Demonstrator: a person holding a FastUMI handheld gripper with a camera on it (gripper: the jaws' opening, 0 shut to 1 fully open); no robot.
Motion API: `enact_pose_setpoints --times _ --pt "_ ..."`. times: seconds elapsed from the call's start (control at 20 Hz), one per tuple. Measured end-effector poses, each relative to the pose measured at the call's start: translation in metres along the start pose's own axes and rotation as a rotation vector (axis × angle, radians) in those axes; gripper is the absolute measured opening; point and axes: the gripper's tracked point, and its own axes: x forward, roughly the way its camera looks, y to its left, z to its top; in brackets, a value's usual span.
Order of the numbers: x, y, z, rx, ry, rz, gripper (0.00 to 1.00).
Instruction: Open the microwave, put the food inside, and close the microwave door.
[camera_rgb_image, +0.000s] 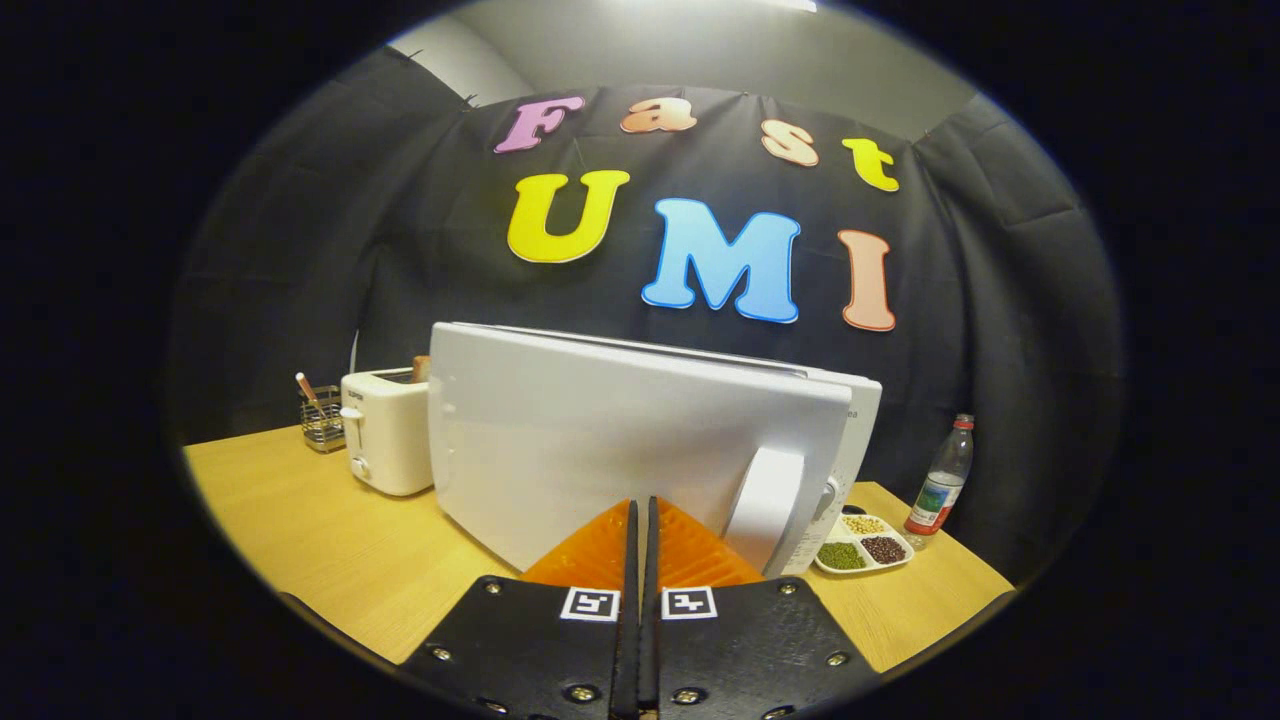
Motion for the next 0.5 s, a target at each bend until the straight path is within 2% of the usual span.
enact_pose_setpoints --times 0.45,0.5 --pt "0.075 -0.033 -0.012 -0.043 0.051 -0.121 0.01" --pt "0.082 -0.032 -0.006 -0.033 0.023 -0.134 0.02"
